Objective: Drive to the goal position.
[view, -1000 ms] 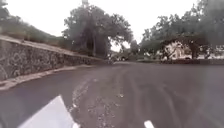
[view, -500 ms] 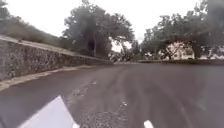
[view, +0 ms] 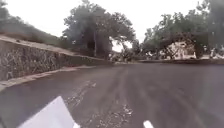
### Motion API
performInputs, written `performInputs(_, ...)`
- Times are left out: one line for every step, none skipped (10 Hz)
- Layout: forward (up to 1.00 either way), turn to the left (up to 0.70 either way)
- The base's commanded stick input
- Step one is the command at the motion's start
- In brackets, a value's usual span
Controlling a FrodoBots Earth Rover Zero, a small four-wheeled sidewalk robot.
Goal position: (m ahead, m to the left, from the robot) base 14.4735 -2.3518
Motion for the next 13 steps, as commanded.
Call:
performInputs(0.50, -0.50)
performInputs(0.50, -0.50)
performInputs(0.50, -0.50)
performInputs(0.50, -0.50)
performInputs(0.50, -0.31)
performInputs(0.50, -0.12)
performInputs(0.50, 0.00)
performInputs(0.50, 0.00)
performInputs(0.50, 0.00)
performInputs(0.50, 0.00)
performInputs(0.50, 0.00)
performInputs(0.50, 0.00)
performInputs(0.50, 0.00)
